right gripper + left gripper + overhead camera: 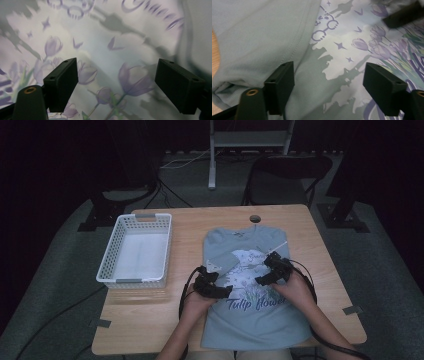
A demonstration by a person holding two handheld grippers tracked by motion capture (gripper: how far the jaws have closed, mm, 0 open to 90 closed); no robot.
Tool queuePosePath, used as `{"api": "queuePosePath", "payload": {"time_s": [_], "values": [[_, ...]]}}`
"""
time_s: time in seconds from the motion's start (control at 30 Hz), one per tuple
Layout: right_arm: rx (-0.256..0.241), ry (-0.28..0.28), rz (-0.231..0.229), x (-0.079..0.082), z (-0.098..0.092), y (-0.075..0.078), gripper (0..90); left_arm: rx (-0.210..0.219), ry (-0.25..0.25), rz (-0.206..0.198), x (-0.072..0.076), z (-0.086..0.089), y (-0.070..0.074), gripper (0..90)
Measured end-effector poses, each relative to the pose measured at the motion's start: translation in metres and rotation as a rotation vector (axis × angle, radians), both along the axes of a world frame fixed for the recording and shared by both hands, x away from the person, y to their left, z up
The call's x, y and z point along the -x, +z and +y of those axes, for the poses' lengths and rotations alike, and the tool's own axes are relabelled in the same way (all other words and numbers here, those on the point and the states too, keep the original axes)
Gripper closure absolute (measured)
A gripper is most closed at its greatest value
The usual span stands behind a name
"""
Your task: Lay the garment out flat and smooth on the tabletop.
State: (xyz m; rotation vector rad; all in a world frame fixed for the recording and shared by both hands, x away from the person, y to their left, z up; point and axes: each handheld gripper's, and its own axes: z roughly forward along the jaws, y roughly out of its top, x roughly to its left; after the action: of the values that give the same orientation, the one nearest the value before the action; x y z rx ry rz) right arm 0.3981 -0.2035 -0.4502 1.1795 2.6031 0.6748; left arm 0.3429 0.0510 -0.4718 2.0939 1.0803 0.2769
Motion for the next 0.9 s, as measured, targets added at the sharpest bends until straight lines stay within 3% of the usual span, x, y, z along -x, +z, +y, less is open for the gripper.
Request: {"api": "queuePosePath", "payload": {"time_s": [0.07,0.17,0.23,0.43,0.67,0.9], "values": [[-0.031,-0.011,-0.005,-0.004,-0.004,0.010,17.5,-0.019,-0.014,-0.004,0.002,-0.001,0.000,22.7],[-0.076,-0.043,-0.027,-0.014,-0.013,0.025,13.9,-0.018,-0.015,-0.008,0.005,0.000,-0.001,22.6],[-0.100,-0.072,-0.018,-0.025,-0.018,0.032,13.8,-0.018,-0.016,-0.009,0.005,0.000,-0.002,22.7],[-0.141,-0.162,0.003,-0.063,-0.024,0.039,20.3,-0.007,-0.012,-0.019,0.006,0.000,0.000,22.7],[-0.076,-0.187,0.032,-0.094,-0.012,0.029,28.4,-0.007,-0.030,-0.019,0.009,-0.002,0.003,22.7],[-0.012,-0.215,0.073,-0.114,-0.002,0.011,36.6,0.004,-0.028,-0.021,0.009,-0.002,0.005,22.7]]}}
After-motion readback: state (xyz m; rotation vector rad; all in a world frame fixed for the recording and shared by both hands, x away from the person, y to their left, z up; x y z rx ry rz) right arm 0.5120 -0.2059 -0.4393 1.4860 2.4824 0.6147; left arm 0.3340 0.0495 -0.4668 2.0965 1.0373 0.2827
